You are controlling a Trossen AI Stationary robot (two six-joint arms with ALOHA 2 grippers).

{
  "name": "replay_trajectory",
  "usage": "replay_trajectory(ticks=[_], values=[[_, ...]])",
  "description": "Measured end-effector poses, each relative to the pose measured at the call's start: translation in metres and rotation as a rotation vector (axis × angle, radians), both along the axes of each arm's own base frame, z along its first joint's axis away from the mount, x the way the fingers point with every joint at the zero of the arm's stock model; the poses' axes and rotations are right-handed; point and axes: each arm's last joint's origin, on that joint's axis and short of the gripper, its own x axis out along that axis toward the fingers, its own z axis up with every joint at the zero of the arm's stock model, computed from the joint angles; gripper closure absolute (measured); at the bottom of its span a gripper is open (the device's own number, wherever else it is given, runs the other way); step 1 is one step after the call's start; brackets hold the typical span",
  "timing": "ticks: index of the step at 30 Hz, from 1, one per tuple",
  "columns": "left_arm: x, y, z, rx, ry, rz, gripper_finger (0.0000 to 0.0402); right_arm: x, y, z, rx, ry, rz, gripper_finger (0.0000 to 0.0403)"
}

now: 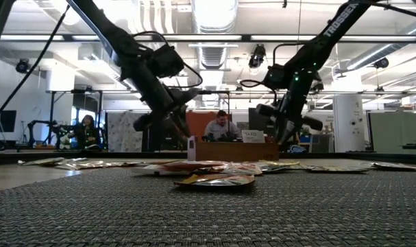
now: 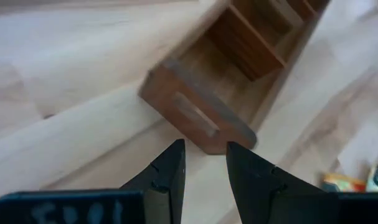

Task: Pick & Place Tea
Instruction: Adjust the wooden organizer, then put the white tea bag into the right section of the wooden organizer

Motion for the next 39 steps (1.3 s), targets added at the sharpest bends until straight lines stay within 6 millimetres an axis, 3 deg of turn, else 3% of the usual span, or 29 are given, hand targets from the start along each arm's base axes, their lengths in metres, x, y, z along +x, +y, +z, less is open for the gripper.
replay_trajectory(ticks=[29,33,39], values=[[-0.019,0.036,-0.001,0.08,0.015,0.076,0.0291,0.024,0.04,0.004,0.092,-0.007,0.182,0.0335],[-0.021,0.038,-0.001,0.091,0.017,0.06,0.0291,0.021,0.043,0.014,0.045,0.014,0.19,0.0335],[-0.026,0.038,0.013,0.153,0.012,0.051,0.0291,0.004,0.051,0.048,-0.107,0.086,0.163,0.0335]])
